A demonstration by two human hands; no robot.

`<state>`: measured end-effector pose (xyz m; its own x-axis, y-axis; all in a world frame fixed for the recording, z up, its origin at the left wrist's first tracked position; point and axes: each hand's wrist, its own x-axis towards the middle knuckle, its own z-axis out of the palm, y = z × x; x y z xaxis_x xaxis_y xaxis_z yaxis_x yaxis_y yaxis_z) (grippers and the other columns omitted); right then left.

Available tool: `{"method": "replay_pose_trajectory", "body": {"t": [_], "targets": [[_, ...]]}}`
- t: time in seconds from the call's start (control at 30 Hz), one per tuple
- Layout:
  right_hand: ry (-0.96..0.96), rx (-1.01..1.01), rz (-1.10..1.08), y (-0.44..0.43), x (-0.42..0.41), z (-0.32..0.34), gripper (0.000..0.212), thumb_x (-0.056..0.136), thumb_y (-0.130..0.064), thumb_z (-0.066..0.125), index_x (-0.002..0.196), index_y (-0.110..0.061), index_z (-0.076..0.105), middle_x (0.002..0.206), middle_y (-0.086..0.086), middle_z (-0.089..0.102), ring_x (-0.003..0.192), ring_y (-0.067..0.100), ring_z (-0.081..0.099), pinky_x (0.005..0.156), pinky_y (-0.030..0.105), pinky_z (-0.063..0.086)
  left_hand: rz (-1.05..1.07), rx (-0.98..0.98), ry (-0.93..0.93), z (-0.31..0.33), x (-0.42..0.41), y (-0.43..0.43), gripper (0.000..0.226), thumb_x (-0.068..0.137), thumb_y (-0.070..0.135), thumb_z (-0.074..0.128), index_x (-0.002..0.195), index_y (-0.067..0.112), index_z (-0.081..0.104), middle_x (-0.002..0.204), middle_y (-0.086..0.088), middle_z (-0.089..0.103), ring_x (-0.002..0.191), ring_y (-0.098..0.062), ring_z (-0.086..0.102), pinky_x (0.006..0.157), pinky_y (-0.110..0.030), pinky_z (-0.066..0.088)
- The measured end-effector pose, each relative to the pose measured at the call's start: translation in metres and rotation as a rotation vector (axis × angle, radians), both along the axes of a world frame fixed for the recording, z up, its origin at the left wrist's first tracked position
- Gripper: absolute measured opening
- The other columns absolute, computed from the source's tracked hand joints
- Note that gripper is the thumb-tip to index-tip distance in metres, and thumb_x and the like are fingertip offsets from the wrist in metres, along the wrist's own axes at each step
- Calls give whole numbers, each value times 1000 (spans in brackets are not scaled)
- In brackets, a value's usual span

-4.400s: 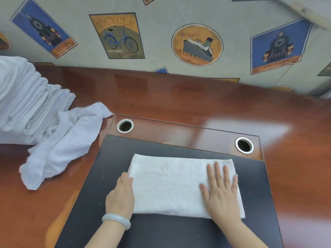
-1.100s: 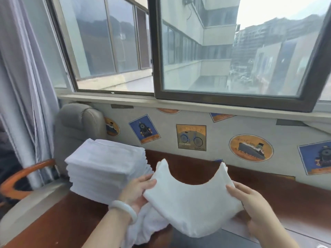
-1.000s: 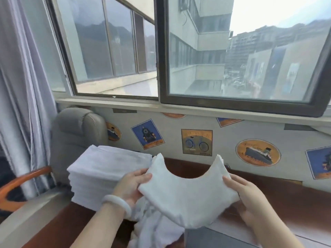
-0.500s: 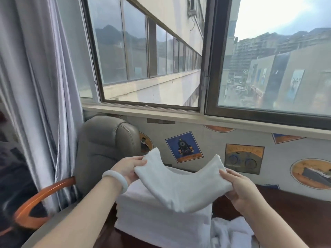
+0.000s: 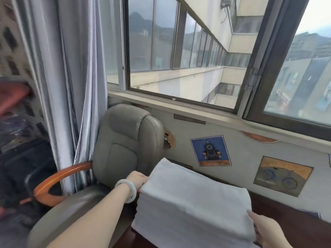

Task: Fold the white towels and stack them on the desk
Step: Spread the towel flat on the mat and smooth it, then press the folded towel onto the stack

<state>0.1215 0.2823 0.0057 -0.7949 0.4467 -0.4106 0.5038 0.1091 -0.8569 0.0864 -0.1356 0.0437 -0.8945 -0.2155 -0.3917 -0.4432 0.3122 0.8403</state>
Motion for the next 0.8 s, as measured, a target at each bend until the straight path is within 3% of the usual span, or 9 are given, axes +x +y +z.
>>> {"method": "replay_pose_trajectory", "body": {"t": [0.07, 0.13, 0.2, 0.27, 0.43, 0.53, 0.6, 0.7, 0.8], "targets": [[26, 18, -25, -3, -11, -2, 33, 72, -29, 83, 82, -1, 72, 87, 19, 72, 82, 35, 67, 85, 54, 55, -33, -17, 39, 3, -1, 2, 28, 85, 10, 63, 58, 16, 70, 45, 7, 49, 46, -14, 40, 48, -21, 33], [87, 61, -10, -24, 0, 24, 21, 81, -16, 77, 95, -2, 70, 86, 15, 70, 78, 32, 66, 74, 44, 55, -41, -16, 80, 6, -4, 3, 14, 88, 10, 65, 80, 12, 77, 56, 8, 63, 50, -9, 55, 51, -19, 44], [161, 102, -39, -34, 9, 42, 10, 86, -8, 70, 96, -7, 68, 82, 11, 67, 70, 28, 60, 57, 34, 47, -13, 6, 132, 4, -9, 2, 10, 87, 10, 69, 87, 17, 76, 79, 3, 75, 74, -14, 69, 73, -27, 56], [225, 184, -35, -33, 10, 45, 8, 89, -8, 65, 95, -12, 66, 85, 10, 66, 73, 29, 59, 52, 31, 45, 13, 22, 191, 1, -12, 2, 11, 88, 10, 70, 89, 19, 75, 90, 1, 76, 87, -17, 72, 86, -35, 57], [107, 248, -18, -30, 18, 20, 13, 85, -11, 64, 95, -7, 70, 81, 7, 70, 79, 31, 65, 80, 47, 55, -20, -137, 171, -20, -12, 9, 5, 85, 20, 70, 87, 22, 74, 86, 4, 75, 87, -19, 70, 85, -37, 56], [51, 264, 25, -28, 21, 14, 29, 80, -26, 59, 94, -3, 71, 77, 6, 70, 71, 27, 61, 69, 40, 51, -9, -269, 160, -14, -12, 16, 14, 88, 18, 63, 101, 20, 65, 94, 4, 68, 91, -20, 65, 75, -32, 51], [43, 326, 34, -34, 22, 23, 45, 79, -34, 56, 111, -3, 65, 97, 11, 69, 84, 29, 61, 69, 38, 46, -49, -438, 229, -7, -11, 26, 26, 91, 12, 53, 115, 22, 52, 107, 0, 59, 97, -21, 57, 73, -30, 45], [88, 814, 121, -45, 22, 35, 59, 93, -26, 59, 144, -5, 39, 142, 16, 48, 124, 36, 45, 95, 42, 39, -220, -859, 488, -3, -3, 51, 38, 92, 7, 46, 127, 20, 47, 127, -2, 46, 117, -24, 44, 93, -32, 38], [343, 1185, 422, -64, 22, 34, 67, 97, -32, 53, 155, -14, 23, 160, 6, 25, 148, 26, 20, 118, 38, 19, -475, -1003, 542, -9, 3, 86, 49, 101, 28, 42, 149, 21, 32, 156, -3, 29, 144, -22, 25, 118, -37, 16]]}}
